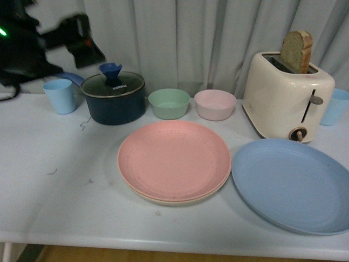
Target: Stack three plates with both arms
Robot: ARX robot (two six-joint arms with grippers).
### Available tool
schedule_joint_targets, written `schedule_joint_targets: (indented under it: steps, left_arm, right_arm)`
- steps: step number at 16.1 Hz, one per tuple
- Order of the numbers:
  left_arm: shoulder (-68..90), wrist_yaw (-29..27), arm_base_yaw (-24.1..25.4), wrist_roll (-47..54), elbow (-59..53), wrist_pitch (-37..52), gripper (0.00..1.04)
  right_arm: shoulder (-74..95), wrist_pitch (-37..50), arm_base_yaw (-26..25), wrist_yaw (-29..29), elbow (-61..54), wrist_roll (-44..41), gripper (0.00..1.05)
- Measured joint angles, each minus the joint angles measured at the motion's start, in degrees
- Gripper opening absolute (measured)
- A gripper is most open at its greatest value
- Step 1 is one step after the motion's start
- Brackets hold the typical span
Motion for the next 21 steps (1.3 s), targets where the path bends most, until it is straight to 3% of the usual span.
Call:
schedule_joint_targets:
  steps: [1,2,3,4,6,9,11,17,21]
  left_arm:
    - [-4.76,-1.18,0.52,0.72,-1.68,1.44,0.98]
    - [-5.22,-6.67,0.15,3.13,-4.26,14.16,0.92]
    - [-5.51,-13.81,-0.11,6.62,-11.37,26.08,0.79]
    - [-6.14,-15.82,-0.20,8.48,-19.61,32.98,0.67]
    - [-12.22,-15.78,0.87,9.88,-27.85,40.17,0.43]
    - [-21.14,-13.90,2.47,10.12,-38.27,41.83,0.05]
    - [-26.25,-12.57,4.98,10.27,-43.63,41.51,0.02]
    - [-39.32,-12.28,4.72,10.29,-54.10,40.02,0.02]
    - [-50.95,-12.15,4.63,10.32,-57.00,31.32,0.02]
  right_arm:
    - [0.00,0.00,0.00,0.00,0.00,0.00,0.98]
    - [0.00,0.04,0.00,0.00,0.00,0.00,0.98]
    - [0.00,0.02,0.00,0.00,0.00,0.00,0.98]
    - [0.02,-0.04,0.00,0.00,0.00,0.00,0.98]
    - [0.00,0.00,0.00,0.00,0.00,0.00,0.98]
    - [0.00,0.00,0.00,0.00,0.00,0.00,0.98]
    - [0.00,-0.02,0.00,0.00,0.00,0.00,0.98]
    - [0.00,0.00,0.00,0.00,0.00,0.00,0.98]
    - [0.00,0.00,0.00,0.00,0.00,0.00,0.98]
